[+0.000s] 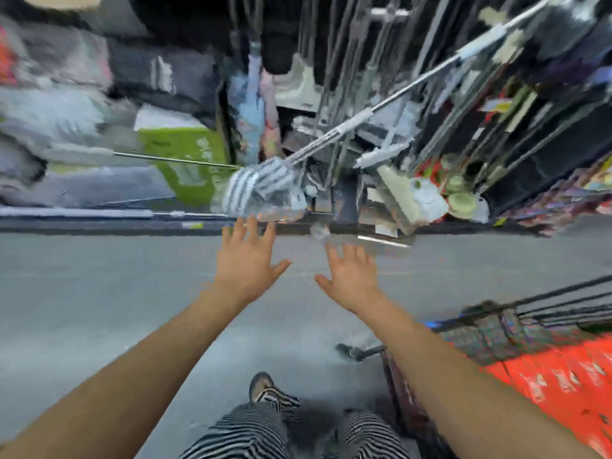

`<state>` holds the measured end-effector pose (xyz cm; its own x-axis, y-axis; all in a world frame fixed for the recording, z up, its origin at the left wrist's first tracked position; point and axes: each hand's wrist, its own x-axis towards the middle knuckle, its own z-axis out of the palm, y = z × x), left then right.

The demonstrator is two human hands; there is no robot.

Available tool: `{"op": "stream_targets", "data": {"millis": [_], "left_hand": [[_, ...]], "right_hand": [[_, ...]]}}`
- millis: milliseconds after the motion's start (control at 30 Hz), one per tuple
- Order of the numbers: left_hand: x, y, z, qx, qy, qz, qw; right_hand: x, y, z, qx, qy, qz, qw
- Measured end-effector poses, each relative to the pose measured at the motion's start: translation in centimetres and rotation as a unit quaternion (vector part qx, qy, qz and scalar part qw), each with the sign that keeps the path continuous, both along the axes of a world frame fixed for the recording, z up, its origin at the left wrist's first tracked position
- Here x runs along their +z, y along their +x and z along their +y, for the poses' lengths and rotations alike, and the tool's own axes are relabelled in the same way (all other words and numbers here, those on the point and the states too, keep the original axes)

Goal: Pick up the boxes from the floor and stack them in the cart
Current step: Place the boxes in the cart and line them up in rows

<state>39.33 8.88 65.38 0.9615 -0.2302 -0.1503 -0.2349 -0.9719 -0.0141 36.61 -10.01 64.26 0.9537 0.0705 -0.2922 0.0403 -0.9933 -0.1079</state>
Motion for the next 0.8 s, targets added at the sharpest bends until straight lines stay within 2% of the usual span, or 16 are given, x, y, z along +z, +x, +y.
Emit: {"op": "stream_targets", "data": {"millis": [133, 300, 533, 800], "left_hand": [[-1.6, -0.9, 10.4, 0.117, 0.008, 0.023, 0.993], [-2.8, -2.7, 18.6, 0.236, 0.006, 0.036, 0.971], [-5.0, -4.5, 29.8, 0.406, -0.027, 0.064, 0.911], [-5.7, -2.1, 39.7, 0.548, -0.026, 0.088, 0.832]], "right_hand": [[-0.9, 3.1, 10.5, 0.124, -0.008, 0.028, 0.992], [-1.5, 5.6, 19.9, 0.250, -0.023, 0.045, 0.967], [-2.9, 9.6, 34.3, 0.423, -0.001, 0.084, 0.902], [-3.4, 16.5, 47.9, 0.543, -0.009, 0.108, 0.833]]}}
